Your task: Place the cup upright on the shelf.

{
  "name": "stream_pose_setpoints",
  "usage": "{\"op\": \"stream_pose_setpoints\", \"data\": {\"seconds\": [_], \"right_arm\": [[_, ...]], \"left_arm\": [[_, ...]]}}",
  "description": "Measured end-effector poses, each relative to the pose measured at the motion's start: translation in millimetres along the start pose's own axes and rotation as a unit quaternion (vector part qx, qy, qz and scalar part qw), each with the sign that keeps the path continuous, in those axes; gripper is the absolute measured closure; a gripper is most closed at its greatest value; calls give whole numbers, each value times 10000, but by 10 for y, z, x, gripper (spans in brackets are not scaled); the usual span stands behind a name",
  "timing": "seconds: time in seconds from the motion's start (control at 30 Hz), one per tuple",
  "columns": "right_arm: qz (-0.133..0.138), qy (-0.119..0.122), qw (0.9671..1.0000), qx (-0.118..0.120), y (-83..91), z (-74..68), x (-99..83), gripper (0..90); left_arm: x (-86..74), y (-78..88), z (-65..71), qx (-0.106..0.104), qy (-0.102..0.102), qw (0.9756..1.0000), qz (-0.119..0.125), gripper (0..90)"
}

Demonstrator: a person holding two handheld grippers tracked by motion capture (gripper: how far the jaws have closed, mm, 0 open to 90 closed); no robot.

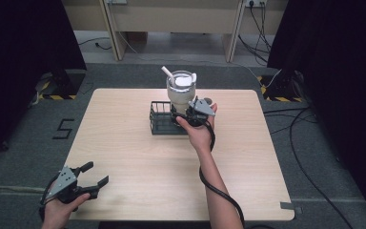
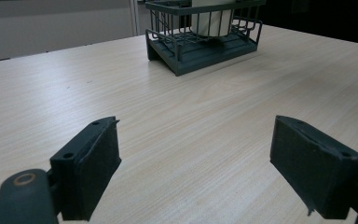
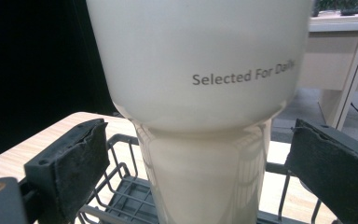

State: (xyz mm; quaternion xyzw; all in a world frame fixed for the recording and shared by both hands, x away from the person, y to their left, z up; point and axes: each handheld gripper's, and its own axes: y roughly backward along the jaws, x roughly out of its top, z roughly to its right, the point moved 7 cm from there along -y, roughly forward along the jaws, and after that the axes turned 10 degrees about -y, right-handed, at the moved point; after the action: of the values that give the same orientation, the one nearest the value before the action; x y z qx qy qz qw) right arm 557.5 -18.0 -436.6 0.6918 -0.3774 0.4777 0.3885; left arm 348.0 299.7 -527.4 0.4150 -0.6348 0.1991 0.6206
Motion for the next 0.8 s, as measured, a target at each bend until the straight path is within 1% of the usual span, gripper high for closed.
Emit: {"op": "stream_pose_setpoints", "data": {"seconds": [0.33,0.47,0.5,0.8], "right_arm": [[-30,10,10000,-42,133,72,0,59],[-55,-28,10000,-51,199,105,-12,62],[-57,-12,10000,-67,235,124,-19,63],[-105,18,9999,-98,340,176,-31,69]], "left_arm": [[1,1,3,2,3,10000,1,149],[-2,5,-1,4,-15,10000,-17,149],[-3,4,0,2,-18,10000,-21,149],[-2,4,2,9,-15,10000,-19,149]]}}
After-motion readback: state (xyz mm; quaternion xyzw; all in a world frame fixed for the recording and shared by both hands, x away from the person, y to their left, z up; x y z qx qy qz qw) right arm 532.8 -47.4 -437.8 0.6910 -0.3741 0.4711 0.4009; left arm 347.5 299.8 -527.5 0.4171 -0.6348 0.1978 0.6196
